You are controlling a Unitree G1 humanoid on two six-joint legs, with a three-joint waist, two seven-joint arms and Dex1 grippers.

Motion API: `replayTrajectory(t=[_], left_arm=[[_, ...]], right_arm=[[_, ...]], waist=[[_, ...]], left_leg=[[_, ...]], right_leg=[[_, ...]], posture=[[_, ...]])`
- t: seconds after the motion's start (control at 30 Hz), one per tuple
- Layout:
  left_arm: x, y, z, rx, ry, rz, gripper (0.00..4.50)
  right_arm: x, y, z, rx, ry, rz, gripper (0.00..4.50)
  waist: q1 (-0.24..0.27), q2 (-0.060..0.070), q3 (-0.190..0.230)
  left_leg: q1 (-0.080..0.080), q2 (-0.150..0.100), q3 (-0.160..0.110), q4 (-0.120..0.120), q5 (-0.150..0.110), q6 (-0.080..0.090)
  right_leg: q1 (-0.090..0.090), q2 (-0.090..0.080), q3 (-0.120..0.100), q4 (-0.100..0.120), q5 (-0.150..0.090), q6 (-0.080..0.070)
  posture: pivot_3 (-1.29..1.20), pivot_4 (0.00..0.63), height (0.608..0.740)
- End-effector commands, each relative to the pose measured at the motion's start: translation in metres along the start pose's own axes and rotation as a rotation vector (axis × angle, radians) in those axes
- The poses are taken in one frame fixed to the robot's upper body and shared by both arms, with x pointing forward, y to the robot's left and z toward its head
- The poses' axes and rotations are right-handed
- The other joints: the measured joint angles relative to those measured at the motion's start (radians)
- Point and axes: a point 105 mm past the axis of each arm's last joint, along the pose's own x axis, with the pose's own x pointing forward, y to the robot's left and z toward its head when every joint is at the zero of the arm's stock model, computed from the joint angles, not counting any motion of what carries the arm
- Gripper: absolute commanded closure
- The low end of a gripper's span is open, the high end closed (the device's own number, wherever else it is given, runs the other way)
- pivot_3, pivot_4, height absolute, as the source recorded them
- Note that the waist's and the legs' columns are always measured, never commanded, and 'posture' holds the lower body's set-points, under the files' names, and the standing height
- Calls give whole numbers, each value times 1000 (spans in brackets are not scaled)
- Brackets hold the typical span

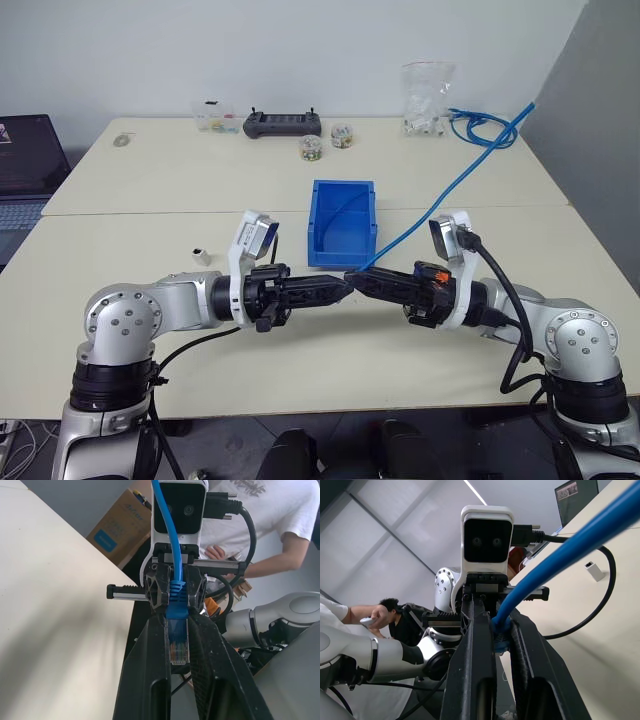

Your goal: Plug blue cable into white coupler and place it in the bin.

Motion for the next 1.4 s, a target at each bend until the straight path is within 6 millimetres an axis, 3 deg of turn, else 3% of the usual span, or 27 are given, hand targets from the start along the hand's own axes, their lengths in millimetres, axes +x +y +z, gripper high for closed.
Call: replayTrajectory(t=[0.03,0.13,0.2,0.5,0.77,0.9,1.03,1.13,1.23,1.4], left_arm=[[-1,7,-2,39,18,67,4277],[-2,4,-1,35,1,40,4277],[-4,5,2,45,-4,48,3572],[-14,2,-5,91,45,90,1848],[-38,2,-34,145,127,251,101],[-65,38,-46,285,118,602,0],[-123,82,-50,443,55,1128,0],[-164,98,-58,437,-12,1418,0],[-180,105,-64,433,-22,1517,0],[-195,123,-43,396,-78,1560,0]], right_arm=[[5,20,5,-37,-6,105,4393],[5,20,5,-39,-2,107,4393],[5,20,5,-42,3,106,4394],[4,10,3,-72,11,62,4402],[-4,-18,4,-130,-12,-62,4408],[-7,-24,3,-159,-15,-91,4408],[-9,-27,0,-161,-18,-104,4408],[-8,-29,-2,-162,-21,-107,4408],[-6,-30,-1,-166,-21,-107,4409],[-2,-31,2,-182,-24,-105,4409]], waist=[[0,0,0],[0,0,0],[0,0,0],[-1,0,0],[-1,1,1],[1,3,3],[3,4,3],[8,4,3],[12,3,4],[20,3,4]], left_leg=[[0,0,0,0,0,0],[0,0,0,0,0,0],[0,0,0,0,0,0],[0,0,0,0,0,0],[0,1,0,-1,0,0],[0,1,0,-2,0,0],[-1,1,0,-3,0,0],[-1,1,0,-2,0,0],[-2,1,0,-2,0,0],[-1,1,-1,-2,0,0]], right_leg=[[0,0,0,0,0,0],[0,0,0,0,0,0],[0,0,0,0,0,0],[0,0,0,-1,0,0],[0,0,0,-2,0,0],[-1,0,0,-3,-1,-1],[-1,0,1,-4,-1,-1],[-1,-1,1,-4,0,-1],[-1,-1,0,-4,0,-1],[-1,-1,-2,-3,0,-1]], posture=[[0,150,740],[0,150,740],[0,150,740],[0,150,740],[0,150,740],[0,150,740],[0,150,740],[0,150,740],[0,150,740],[0,150,740]])
